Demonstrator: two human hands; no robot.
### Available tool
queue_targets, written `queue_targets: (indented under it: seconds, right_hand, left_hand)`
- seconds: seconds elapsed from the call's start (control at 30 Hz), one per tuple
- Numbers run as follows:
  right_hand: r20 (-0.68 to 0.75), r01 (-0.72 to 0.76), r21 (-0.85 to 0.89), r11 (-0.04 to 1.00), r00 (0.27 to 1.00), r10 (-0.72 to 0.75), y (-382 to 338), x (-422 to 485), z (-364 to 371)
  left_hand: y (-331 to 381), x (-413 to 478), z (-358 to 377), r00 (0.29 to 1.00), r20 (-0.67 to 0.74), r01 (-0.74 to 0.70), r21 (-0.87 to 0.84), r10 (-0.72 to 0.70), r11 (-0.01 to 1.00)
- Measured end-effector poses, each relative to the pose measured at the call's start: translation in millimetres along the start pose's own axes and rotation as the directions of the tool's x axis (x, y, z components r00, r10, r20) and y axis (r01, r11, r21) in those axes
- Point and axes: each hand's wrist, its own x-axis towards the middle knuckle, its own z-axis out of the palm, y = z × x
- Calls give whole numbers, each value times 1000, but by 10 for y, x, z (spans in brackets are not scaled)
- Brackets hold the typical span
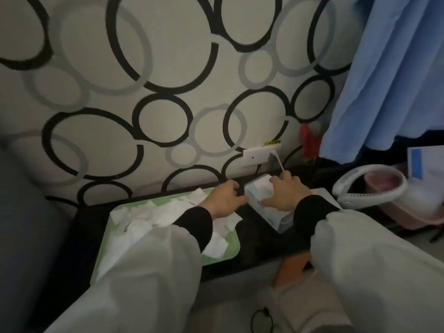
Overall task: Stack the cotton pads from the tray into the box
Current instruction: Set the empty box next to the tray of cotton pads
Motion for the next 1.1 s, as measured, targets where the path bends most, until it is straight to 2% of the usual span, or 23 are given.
queue_targets:
  seconds: [0.1,0.17,0.23,0.3,0.53,0.67,0.77,0.93,1.0,1.03,1.1]
  right_hand:
    - [100,-93,-32,995,990,96,100,107,213]
    - [145,-126,-27,992,981,129,144,142,322]
    - [128,-126,-25,992,983,128,180,196,395]
    - [88,-124,-28,992,988,126,183,203,419]
    - [39,-112,83,990,993,109,35,172,546]
    - [-6,-90,63,994,996,91,-37,125,573]
    - [-20,-84,66,994,996,85,-13,113,590]
    - [-15,-55,178,983,998,59,31,84,444]
    - [-7,-62,360,931,998,69,92,85,338]
    - [5,-72,521,850,997,81,137,83,283]
    - [87,-144,796,588,989,123,246,78,187]
  left_hand:
    - [-58,160,330,992,43,121,-224,-114,967]
    - [-82,236,541,982,69,189,-393,-176,900]
    - [-97,322,691,970,108,242,-516,-218,822]
    - [-97,386,788,961,131,274,-559,-243,782]
    - [-139,500,844,911,42,323,-689,-410,649]
    - [-138,478,826,885,59,349,-741,-461,574]
    - [-154,460,825,878,73,363,-746,-472,559]
    - [-6,376,700,906,115,343,-764,-408,547]
    - [69,330,617,917,144,343,-758,-371,554]
    - [91,315,583,921,161,345,-762,-355,548]
    - [109,286,535,918,183,357,-766,-351,535]
